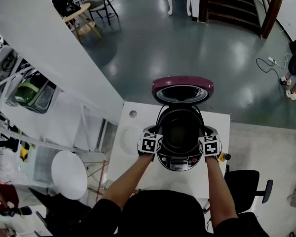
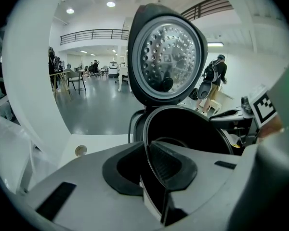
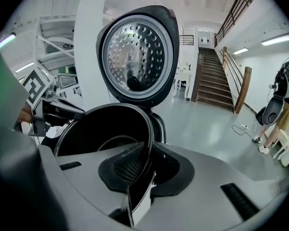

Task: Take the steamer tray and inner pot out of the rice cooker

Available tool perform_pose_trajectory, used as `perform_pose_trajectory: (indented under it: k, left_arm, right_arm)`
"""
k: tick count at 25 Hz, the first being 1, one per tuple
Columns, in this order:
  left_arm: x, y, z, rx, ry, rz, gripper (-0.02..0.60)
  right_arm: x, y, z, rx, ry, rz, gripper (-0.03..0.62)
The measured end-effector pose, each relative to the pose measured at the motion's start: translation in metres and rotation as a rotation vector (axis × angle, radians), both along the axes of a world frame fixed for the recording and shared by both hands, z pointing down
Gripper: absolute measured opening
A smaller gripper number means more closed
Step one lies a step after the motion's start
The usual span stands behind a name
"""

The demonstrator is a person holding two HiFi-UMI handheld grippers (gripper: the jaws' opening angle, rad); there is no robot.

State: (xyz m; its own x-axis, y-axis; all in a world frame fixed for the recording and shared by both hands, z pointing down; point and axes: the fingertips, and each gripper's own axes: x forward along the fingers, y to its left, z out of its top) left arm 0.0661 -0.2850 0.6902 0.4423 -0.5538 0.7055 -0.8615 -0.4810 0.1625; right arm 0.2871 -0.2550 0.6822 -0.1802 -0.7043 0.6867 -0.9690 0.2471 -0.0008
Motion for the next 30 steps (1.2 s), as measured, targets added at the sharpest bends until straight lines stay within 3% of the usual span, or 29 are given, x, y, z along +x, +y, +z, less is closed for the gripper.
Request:
perform_pose_trajectory:
  k: [12, 30]
  left_arm:
    - [-0.001, 0.002, -0.021, 0.031, 0.031, -0.024, 0.037]
    - [-0.004, 0.013, -0.086, 0.109, 0.125, -0.088, 0.032]
  right_arm:
    - [0.001, 0.001, -0.014, 0.021, -0.046, 0.015, 0.038]
    - [0.004, 0.002, -0.079, 0.147, -0.124, 0.045, 0.031]
